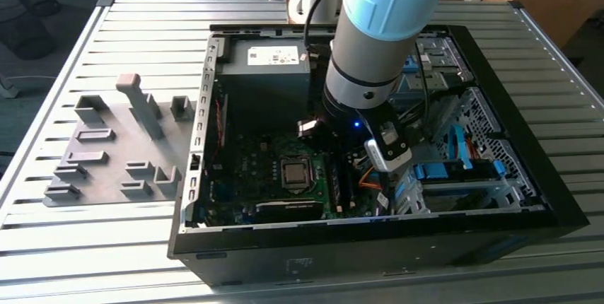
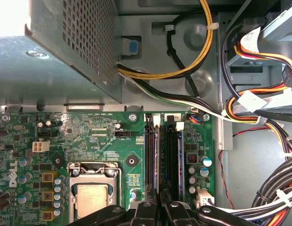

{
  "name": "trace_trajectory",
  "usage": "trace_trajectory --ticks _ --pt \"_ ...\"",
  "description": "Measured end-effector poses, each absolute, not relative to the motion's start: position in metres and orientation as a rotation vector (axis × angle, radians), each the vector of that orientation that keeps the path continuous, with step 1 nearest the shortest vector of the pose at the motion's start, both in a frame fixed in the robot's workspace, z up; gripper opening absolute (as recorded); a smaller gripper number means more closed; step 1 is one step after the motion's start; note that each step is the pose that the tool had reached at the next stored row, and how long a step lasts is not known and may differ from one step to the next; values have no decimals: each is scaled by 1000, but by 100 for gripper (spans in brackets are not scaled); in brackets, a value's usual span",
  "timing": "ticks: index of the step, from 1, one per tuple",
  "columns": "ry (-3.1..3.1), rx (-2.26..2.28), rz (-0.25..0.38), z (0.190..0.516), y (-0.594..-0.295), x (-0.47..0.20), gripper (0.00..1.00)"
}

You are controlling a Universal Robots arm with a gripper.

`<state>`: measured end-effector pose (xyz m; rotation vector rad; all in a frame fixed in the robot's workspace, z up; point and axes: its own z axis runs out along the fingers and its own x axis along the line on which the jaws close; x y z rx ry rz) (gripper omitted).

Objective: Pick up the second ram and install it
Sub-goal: 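Insert the second ram into the second slot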

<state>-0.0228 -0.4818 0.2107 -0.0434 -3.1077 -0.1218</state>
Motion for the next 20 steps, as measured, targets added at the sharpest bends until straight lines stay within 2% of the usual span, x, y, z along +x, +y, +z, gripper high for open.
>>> trace_trajectory --ticks 10,20 --pt "-3108 -43 -117 211 -482 -23 14" --pt "-3110 -31 -73 211 -482 -23 14"
